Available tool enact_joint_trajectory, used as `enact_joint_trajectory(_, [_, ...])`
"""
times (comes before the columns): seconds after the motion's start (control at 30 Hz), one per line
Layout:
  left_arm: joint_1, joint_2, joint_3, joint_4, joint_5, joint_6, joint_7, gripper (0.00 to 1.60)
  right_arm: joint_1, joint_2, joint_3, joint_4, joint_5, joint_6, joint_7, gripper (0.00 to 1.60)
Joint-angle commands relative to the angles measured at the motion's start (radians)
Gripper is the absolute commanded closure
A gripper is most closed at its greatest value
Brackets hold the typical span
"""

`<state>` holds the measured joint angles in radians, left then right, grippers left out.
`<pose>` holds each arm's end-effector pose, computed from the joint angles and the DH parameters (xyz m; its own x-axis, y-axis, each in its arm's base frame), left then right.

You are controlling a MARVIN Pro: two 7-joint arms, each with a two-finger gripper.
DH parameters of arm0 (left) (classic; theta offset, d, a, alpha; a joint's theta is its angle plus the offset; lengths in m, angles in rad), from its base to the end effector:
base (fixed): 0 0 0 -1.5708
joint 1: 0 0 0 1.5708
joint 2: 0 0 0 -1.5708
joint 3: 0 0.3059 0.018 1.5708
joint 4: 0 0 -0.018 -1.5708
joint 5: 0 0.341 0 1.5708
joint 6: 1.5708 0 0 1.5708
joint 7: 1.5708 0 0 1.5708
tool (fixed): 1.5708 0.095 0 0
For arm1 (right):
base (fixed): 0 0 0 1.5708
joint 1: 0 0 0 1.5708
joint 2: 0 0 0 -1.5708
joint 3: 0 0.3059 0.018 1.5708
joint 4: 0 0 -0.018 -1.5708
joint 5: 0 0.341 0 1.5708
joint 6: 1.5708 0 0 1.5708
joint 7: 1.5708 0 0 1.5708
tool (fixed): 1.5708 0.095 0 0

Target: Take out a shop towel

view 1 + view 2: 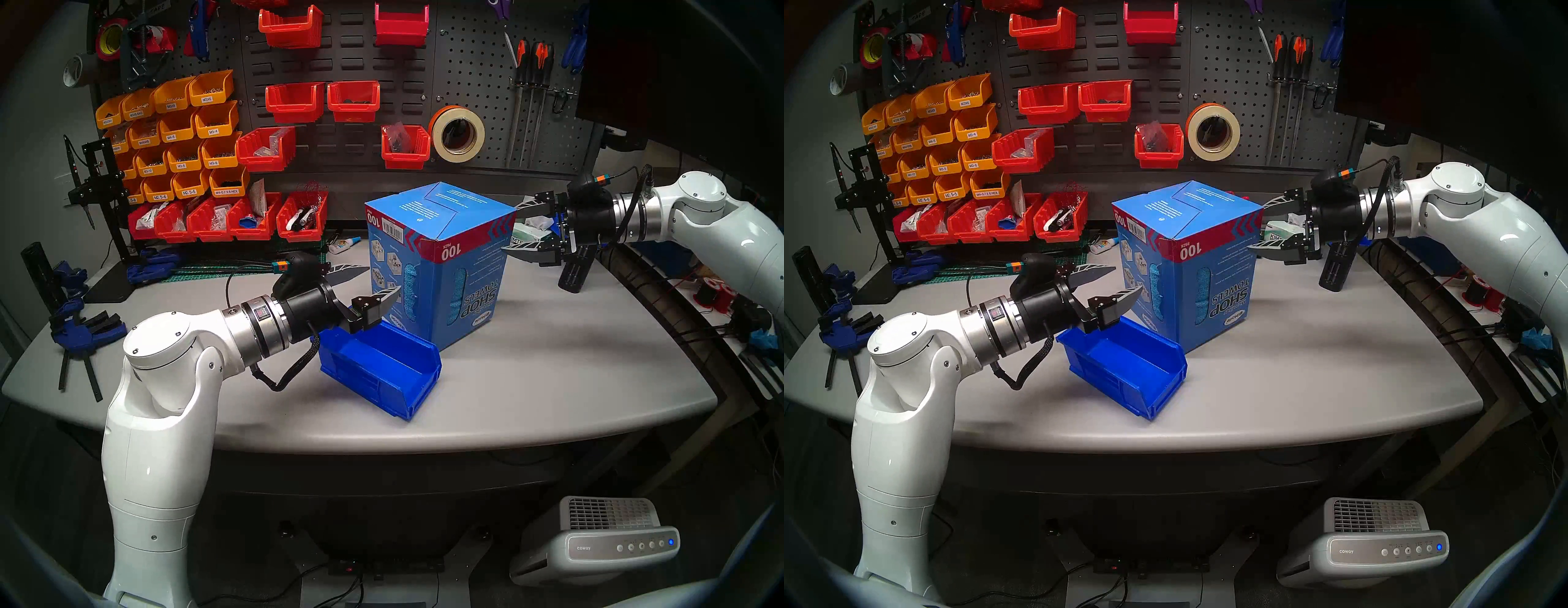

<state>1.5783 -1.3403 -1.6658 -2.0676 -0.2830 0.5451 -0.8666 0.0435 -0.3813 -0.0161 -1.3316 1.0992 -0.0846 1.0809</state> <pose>0.3822 -0.0084 -0.1520 0.0491 0.0160 0.9987 -0.7873 -0.6147 0.0485 0.5047 -0.1651 -0.0193 -0.1729 0.4415 0.8805 0.9165 -0.2553 0.3080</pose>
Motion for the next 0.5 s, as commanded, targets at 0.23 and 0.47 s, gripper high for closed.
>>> enact_joint_trajectory(0.23, [-0.088,-0.011,0.043,0.028,0.039,-0.045,0.025,0.00,0.030,0.017,0.025,-0.021,0.012,-0.003,0.015,0.00])
enact_joint_trajectory(0.47, [-0.074,-0.003,0.052,0.038,0.046,-0.057,0.018,0.00,0.030,-0.005,0.023,-0.011,0.009,0.005,0.008,0.00])
